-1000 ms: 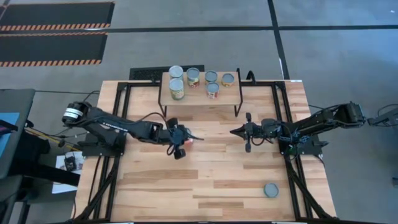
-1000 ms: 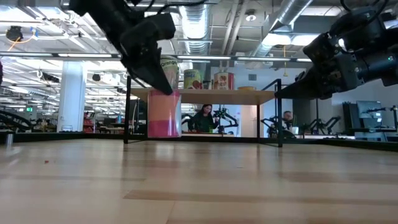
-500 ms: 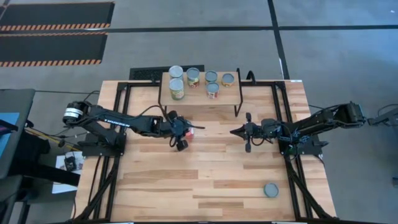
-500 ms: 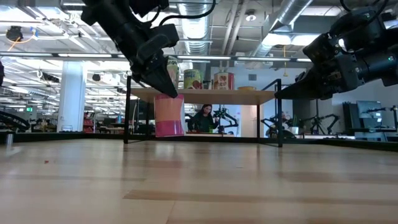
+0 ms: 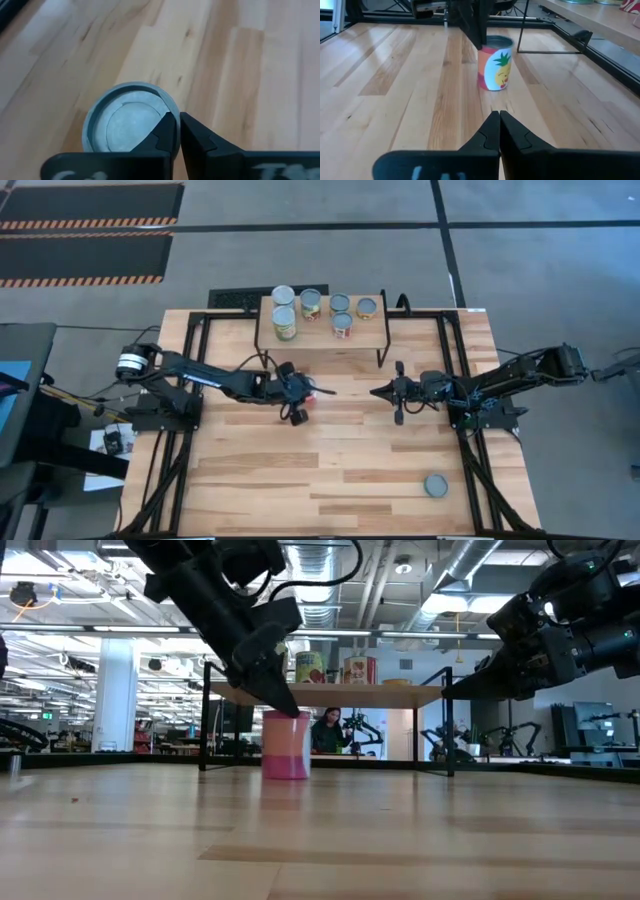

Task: Pick and place cans onto a shelf
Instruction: Put the canned mixed fruits on the shelf aligned with the canned spaghetti sauce

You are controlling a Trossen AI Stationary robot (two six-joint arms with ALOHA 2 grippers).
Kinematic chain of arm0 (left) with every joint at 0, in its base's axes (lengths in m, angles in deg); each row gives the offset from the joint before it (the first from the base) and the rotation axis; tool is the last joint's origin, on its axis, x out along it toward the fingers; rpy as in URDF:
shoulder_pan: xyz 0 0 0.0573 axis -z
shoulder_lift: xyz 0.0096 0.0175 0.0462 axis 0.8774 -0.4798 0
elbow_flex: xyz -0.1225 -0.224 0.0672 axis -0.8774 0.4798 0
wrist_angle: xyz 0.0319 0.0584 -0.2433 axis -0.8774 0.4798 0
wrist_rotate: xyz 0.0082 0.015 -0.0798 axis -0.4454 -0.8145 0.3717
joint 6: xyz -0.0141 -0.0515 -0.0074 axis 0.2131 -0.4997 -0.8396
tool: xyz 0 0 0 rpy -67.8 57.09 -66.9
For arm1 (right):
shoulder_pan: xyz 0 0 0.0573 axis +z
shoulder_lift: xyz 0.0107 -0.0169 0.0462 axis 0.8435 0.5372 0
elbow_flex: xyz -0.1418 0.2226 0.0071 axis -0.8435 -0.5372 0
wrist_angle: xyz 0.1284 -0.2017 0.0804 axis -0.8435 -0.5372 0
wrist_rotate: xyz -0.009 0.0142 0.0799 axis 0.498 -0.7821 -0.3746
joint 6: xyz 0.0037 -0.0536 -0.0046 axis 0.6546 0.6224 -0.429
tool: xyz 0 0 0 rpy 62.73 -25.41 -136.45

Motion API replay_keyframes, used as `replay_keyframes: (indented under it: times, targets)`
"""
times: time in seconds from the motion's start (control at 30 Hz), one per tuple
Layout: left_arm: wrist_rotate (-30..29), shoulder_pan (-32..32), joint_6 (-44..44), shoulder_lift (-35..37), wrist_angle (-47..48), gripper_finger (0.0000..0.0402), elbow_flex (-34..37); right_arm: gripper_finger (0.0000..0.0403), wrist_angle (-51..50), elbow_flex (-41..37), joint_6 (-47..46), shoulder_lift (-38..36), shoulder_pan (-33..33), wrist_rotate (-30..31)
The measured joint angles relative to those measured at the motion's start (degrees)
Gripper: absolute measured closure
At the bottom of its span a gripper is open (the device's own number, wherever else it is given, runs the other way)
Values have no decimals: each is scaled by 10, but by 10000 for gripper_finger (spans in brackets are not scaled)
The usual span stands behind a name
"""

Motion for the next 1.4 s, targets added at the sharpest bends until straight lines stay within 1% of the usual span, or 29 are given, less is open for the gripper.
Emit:
replay_keyframes:
  times: [0.07,0.2,0.3,0.7,0.87,1.0,1.1,1.23,1.33,1.4]
  targets:
    - [9,0,4,-5,-21,396,-1,388,0,0,0,0,0,0]
    - [21,0,3,-3,-15,392,-19,387,0,0,0,0,0,0]
    - [21,0,2,-3,-5,380,-28,385,0,0,0,0,0,0]
    - [27,0,-11,-4,33,331,-27,385,-2,0,0,0,0,0]
    - [24,1,44,-4,35,326,-27,384,-2,0,0,0,0,0]
    - [9,1,100,-15,31,326,-27,384,-2,0,0,0,0,0]
    - [8,1,126,-17,30,338,-27,386,-2,0,0,0,0,0]
    - [13,4,136,-9,42,388,-37,387,-2,0,0,0,0,0]
    - [23,3,117,-2,52,395,-76,385,-2,0,0,0,0,0]
    - [20,3,105,-1,87,397,-115,384,-2,0,0,0,0,0]
